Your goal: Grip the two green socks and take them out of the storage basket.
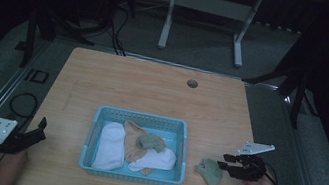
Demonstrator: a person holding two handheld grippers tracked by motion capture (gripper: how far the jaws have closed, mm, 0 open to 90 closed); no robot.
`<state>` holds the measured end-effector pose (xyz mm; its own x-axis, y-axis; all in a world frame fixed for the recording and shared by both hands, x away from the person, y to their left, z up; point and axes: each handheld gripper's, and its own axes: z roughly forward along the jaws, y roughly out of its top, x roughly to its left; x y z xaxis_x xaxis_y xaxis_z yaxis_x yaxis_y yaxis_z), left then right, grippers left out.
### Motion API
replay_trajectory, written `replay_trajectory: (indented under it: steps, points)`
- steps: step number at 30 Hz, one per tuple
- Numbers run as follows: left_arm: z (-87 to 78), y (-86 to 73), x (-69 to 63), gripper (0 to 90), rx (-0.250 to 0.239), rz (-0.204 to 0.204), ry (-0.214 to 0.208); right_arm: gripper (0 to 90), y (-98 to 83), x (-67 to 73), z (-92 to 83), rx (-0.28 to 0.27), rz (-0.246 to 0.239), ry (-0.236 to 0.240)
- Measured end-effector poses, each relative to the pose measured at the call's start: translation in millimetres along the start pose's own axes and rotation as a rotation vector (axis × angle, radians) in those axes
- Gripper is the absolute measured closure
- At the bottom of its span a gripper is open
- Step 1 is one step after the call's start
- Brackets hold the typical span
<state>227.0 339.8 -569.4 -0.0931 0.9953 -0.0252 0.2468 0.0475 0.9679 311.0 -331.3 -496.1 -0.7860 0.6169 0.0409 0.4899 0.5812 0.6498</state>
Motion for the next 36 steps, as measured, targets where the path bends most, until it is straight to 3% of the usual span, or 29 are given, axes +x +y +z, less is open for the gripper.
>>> replay_trajectory:
  steps: [4,5,16,36]
  points:
    - [0.0,0.0,-0.1,0.7,0.001,0.000,0.001,57.0,8.6,1.0,-2.7,-0.010,-0.015,0.000]
    - [0.0,0.0,0.0,0.7,0.000,0.000,0.001,56.3,19.4,3.2,-3.7,-0.024,-0.039,0.006]
    - [0.0,0.0,0.4,0.7,0.000,-0.002,-0.001,56.2,56.5,19.2,2.6,-0.050,-0.133,0.043]
    - [-0.1,0.0,0.4,0.7,0.000,-0.001,-0.004,54.4,111.6,51.6,32.4,-0.038,-0.267,0.112]
